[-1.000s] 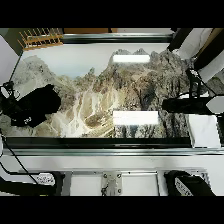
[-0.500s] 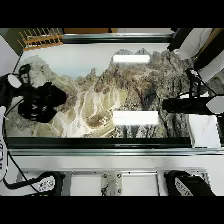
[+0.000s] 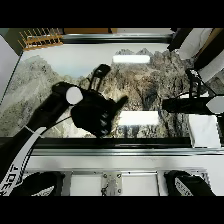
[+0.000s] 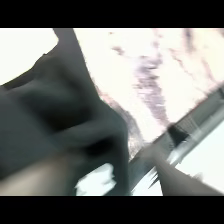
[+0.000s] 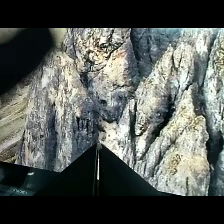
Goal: Fold the clothes and pants, and hang the long-sleeved shirts on hangers.
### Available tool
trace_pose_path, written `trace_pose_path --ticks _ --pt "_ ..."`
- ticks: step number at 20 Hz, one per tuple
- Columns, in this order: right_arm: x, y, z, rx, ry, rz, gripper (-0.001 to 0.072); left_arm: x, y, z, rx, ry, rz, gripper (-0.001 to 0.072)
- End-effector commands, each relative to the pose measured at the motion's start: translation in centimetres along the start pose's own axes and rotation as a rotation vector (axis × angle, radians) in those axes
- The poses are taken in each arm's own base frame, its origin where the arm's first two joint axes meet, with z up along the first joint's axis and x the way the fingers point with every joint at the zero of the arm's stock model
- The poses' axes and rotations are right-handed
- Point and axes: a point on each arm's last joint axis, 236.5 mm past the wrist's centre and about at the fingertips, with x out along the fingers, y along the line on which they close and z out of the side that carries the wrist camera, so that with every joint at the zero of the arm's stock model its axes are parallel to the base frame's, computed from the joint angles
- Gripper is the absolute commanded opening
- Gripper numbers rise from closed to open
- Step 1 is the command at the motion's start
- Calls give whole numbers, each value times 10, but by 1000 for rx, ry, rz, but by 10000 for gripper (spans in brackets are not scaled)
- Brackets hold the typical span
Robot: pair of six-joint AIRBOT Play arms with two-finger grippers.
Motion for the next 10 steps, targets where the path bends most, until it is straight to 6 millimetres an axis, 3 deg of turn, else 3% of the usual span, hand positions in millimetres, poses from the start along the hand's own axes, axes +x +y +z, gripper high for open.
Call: trace_pose_path --ticks 1,3,5,6,8,10 --pt "-1 0 1 -1 -2 -1 15 -2 5 7 -92 -30 6 622" --pt "-1 -2 1 0 -3 -6 16 -27 79 4 -276 -70 102 621" --pt "0 -2 1 -1 -2 -8 16 -42 150 -33 -491 -64 192 621" --pt "0 -3 1 -1 -1 -8 16 -43 175 -57 -599 -46 212 622" --pt "3 -4 0 2 9 -9 16 -31 204 -104 -791 -7 202 621" --pt "11 -7 -3 10 33 -12 20 -8 211 -131 -894 24 160 622"
